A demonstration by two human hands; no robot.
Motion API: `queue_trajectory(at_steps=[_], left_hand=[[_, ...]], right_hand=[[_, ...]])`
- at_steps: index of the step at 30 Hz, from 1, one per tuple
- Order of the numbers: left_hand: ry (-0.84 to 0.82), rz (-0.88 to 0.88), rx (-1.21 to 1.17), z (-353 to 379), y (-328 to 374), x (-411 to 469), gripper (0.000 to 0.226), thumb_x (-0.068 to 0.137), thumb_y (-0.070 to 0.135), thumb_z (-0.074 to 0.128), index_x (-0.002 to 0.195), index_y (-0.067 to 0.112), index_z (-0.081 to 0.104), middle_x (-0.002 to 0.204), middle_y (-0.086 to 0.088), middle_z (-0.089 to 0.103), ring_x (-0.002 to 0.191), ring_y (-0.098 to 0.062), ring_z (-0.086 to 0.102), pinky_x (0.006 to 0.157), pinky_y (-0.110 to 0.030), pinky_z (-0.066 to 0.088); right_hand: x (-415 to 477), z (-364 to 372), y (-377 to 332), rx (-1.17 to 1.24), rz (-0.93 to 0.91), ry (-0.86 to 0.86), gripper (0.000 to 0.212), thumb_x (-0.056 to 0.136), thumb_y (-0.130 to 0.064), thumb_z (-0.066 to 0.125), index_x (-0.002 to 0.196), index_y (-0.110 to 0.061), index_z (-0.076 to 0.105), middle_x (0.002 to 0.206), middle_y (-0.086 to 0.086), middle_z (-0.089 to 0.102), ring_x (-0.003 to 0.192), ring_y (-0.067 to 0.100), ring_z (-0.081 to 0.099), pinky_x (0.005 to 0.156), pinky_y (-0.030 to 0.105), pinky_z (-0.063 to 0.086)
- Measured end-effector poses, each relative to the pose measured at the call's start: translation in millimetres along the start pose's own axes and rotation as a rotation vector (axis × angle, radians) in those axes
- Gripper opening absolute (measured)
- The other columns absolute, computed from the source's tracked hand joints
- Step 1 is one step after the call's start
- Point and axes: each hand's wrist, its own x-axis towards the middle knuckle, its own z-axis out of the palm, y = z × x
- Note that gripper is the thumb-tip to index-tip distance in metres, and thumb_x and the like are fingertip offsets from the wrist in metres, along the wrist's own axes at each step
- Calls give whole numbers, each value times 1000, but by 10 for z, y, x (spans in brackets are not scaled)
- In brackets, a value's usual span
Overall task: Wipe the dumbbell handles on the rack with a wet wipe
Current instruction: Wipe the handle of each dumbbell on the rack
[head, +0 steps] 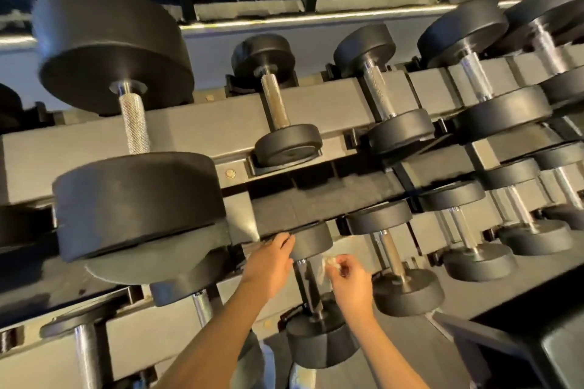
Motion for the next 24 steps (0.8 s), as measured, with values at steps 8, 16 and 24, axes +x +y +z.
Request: queue_trajectory(at_steps=[8, 16, 24], left_hand=[[138, -64, 37, 440, 53, -69, 55, 103, 31, 31, 153, 18, 11, 161, 1, 2, 146, -20, 9, 119, -35, 10], [285, -107, -93, 703, 96, -53, 54, 102, 31, 36, 151, 20, 16, 160, 5, 7, 147, -14, 7, 120, -34, 16], [369, -153, -158, 791, 166, -66, 54, 102, 30, 36, 151, 24, 15, 159, 10, 7, 146, -8, 4, 119, -33, 20]], right_hand=[[106, 234, 619, -155, -80, -149, 7, 84, -11, 68, 91, -10, 68, 82, 1, 66, 75, 15, 59, 65, 22, 38], [374, 626, 544, 163, -91, -96, 7, 83, -5, 69, 88, -10, 68, 78, -4, 64, 71, 2, 57, 67, 3, 40], [174, 494, 913, 78, -217, -205, 2, 82, -6, 71, 80, -7, 70, 73, -3, 64, 68, 2, 58, 64, 5, 42]])
